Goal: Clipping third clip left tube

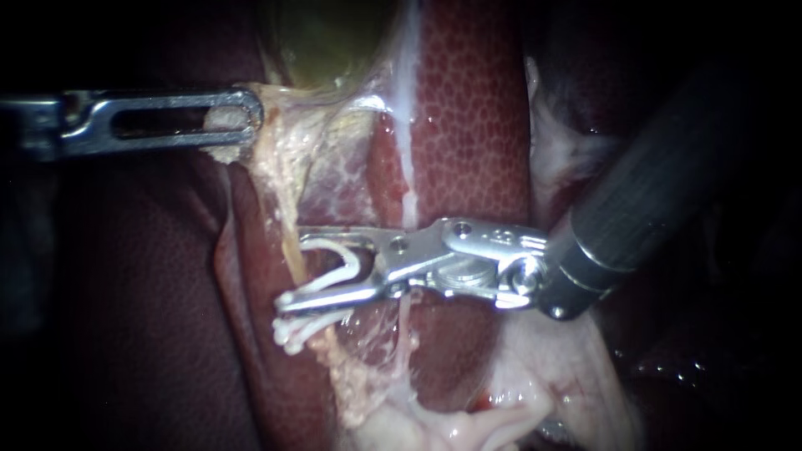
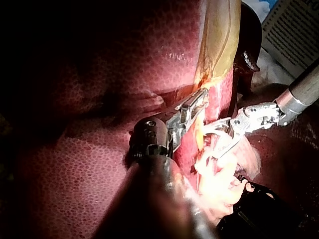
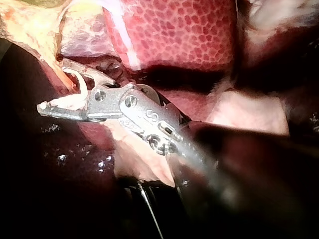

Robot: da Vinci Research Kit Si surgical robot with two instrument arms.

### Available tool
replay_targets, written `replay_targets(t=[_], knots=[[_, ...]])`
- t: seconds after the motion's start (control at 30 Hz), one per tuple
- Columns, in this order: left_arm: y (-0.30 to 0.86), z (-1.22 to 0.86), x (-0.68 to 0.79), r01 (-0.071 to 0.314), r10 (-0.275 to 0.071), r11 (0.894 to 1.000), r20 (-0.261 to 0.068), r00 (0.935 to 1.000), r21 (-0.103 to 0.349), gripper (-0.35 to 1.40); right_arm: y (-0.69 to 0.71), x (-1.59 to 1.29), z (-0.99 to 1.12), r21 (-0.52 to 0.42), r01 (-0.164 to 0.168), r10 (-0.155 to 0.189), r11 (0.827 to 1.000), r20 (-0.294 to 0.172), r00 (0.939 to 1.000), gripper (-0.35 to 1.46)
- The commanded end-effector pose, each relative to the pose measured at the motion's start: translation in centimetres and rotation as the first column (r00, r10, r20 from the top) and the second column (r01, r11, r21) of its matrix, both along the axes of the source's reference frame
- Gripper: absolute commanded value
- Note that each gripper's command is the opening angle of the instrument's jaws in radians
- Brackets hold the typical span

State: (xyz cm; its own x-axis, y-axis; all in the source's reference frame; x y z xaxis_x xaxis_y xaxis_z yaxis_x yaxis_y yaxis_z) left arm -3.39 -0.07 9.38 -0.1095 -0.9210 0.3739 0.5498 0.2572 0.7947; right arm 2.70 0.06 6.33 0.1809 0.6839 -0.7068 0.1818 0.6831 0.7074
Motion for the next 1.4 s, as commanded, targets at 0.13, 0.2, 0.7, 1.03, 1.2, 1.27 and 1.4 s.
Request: replay_targets(t=[0.13, 0.2, 0.7, 1.03, 1.2, 1.27, 1.4], knots=[[0.00, 0.00, 0.00, 0.001, -0.001, 1.000, -0.001, 1.0000, 0.000, -0.15, 0.00, 0.06, -0.03, 0.017, 0.036, -0.035, 0.999, -0.028, 0.9990, 0.60], [0.00, 0.00, 0.00, 0.000, 0.000, 1.000, -0.001, 1.0000, 0.000, -0.15, 0.00, 0.08, -0.04, 0.027, 0.053, -0.052, 0.998, -0.040, 0.9979, 0.60], [-0.01, 0.01, -0.01, -0.001, 0.001, 1.000, 0.001, 1.0000, 0.000, -0.15, 0.06, 0.20, 0.02, 0.045, 0.091, -0.088, 0.995, -0.069, 0.9938, 0.56], [-0.01, 0.01, -0.01, -0.001, 0.001, 1.000, 0.001, 1.0000, 0.000, -0.15, 0.11, 0.15, 0.05, 0.053, 0.092, -0.088, 0.994, -0.069, 0.9937, 0.32], [-0.01, 0.01, -0.01, -0.001, 0.001, 1.000, 0.001, 1.0000, 0.000, -0.15, 0.15, 0.12, 0.02, 0.055, 0.075, -0.071, 0.996, -0.056, 0.9959, 0.23], [-0.01, 0.01, -0.01, -0.001, 0.001, 1.000, 0.001, 1.0000, 0.000, -0.15, 0.17, 0.11, 0.01, 0.055, 0.069, -0.067, 0.996, -0.052, 0.9964, 0.17], [-0.01, 0.01, -0.01, -0.001, 0.001, 1.000, 0.001, 1.0000, -0.001, -0.15, 0.19, 0.08, 0.01, 0.057, 0.069, -0.066, 0.996, -0.052, 0.9964, 0.00]])
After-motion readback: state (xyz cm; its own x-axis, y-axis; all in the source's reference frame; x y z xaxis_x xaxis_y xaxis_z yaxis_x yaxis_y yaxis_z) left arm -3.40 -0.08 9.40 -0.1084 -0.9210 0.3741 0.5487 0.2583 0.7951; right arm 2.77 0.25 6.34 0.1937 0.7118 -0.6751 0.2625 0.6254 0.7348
